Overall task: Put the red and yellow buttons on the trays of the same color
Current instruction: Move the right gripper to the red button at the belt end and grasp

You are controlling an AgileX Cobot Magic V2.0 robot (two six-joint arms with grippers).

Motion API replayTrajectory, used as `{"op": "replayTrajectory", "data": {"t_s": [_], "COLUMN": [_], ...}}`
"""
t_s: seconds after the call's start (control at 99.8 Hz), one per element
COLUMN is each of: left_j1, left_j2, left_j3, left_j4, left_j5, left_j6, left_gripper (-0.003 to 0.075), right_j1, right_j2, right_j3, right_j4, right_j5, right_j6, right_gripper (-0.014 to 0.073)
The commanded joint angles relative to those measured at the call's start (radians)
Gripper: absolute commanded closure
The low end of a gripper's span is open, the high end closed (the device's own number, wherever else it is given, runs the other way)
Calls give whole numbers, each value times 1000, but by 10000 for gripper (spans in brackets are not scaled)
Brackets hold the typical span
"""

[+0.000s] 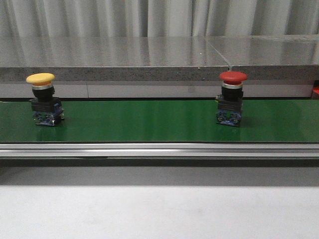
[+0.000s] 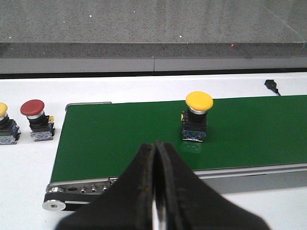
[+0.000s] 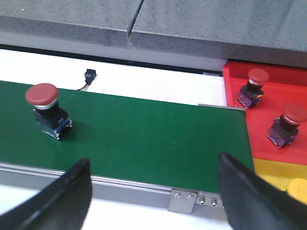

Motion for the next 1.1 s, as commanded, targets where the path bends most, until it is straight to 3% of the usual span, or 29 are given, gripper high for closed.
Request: {"op": "replayTrajectory", "data": {"t_s": [0.0,0.271,0.782,1.093], "left_j1": [-8,-8,-8,-8], "left_j2": [8,8,8,8], "left_j3": [-25,-25,-25,-25], "left_j4": [-3,-3,-3,-3], "left_j5": [-66,-66,-68,-68], "left_j6": [-1,-1,-1,-1], "left_gripper": [739,739,739,739], "right_j1": [-1,14,177,219], "right_j2": [9,161,666,849], "right_j3": [-22,-46,-280,-381], "right_j4": [42,60,59,59], "right_j5": [-66,-44,-18,-54], "right_j6": [-7,-7,-39,-44], "right_gripper": [-53,-50,-50,-50]}}
